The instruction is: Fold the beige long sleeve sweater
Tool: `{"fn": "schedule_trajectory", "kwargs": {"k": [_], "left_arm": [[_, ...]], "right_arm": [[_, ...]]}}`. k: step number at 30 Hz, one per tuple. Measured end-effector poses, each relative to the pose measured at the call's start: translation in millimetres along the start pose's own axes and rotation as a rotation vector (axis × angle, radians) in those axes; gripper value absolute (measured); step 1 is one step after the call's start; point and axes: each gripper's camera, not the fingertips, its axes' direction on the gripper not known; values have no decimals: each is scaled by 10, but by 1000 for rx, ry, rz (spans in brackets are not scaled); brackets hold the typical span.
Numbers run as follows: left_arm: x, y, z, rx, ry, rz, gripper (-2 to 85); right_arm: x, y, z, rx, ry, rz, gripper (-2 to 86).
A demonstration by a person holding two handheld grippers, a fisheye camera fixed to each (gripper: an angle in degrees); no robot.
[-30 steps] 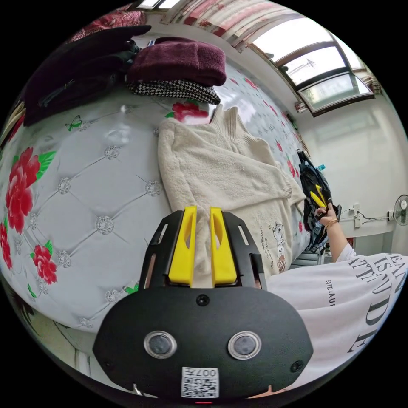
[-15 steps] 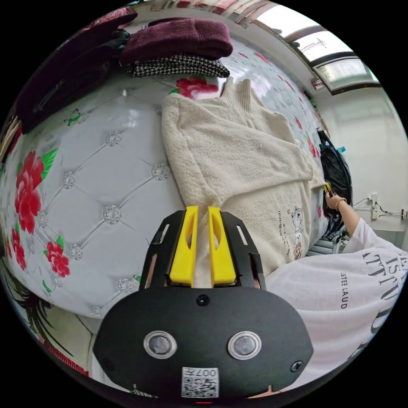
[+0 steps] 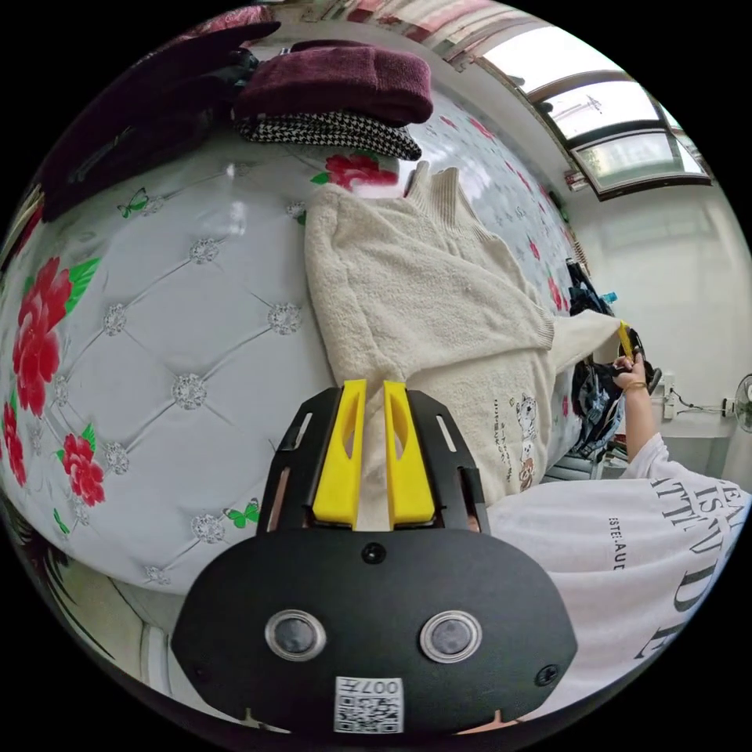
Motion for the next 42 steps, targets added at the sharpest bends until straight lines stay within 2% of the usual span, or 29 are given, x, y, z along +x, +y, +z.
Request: {"fn": "schedule_trajectory", "kwargs": {"k": [2, 5, 6, 8, 9, 11, 13, 15, 20, 27, 32, 37, 42], "left_arm": [[-22, 58, -51, 19, -2, 6, 46], [-104, 179, -92, 40, 15, -4, 47], [-137, 230, -90, 44, 22, -5, 47], [-189, 302, -65, 41, 30, -11, 48], [-225, 347, -42, 38, 38, -19, 48], [-266, 408, -23, 35, 56, -28, 49], [-291, 479, -40, 43, 67, -20, 50], [-312, 516, -47, 46, 62, -6, 50], [-357, 411, 4, 61, 120, 19, 54], [12, -290, 125, 116, 127, 174, 60], [320, -983, 328, 114, 42, 306, 76], [757, -1697, 835, 45, -155, 458, 90], [923, -2087, 1351, -52, -207, 503, 115]], "right_arm": [[-1103, 213, 355, -160, 3, -448, 2], [-2109, 1000, 817, -304, -30, -852, 5], [-2237, 1194, 925, -335, -44, -907, 6], [-2504, 2009, 1472, -530, -64, -1039, 13], [-2514, 2191, 1631, -611, -61, -1040, 15], [-2499, 2734, 2100, -989, -122, -1016, 30], [-2499, 2824, 2168, -1058, -146, -948, 44], [-2509, 2706, 2066, -1003, -166, -897, 54], [-2504, 2147, 1849, -729, -148, -849, 65], [-2218, 1350, 2485, -729, -164, -596, 78], [-1948, 658, 3151, -743, -147, -454, 77], [-1780, 310, 3753, -781, -112, -410, 79], [-1629, 271, 4237, -860, -106, -408, 81]]}}
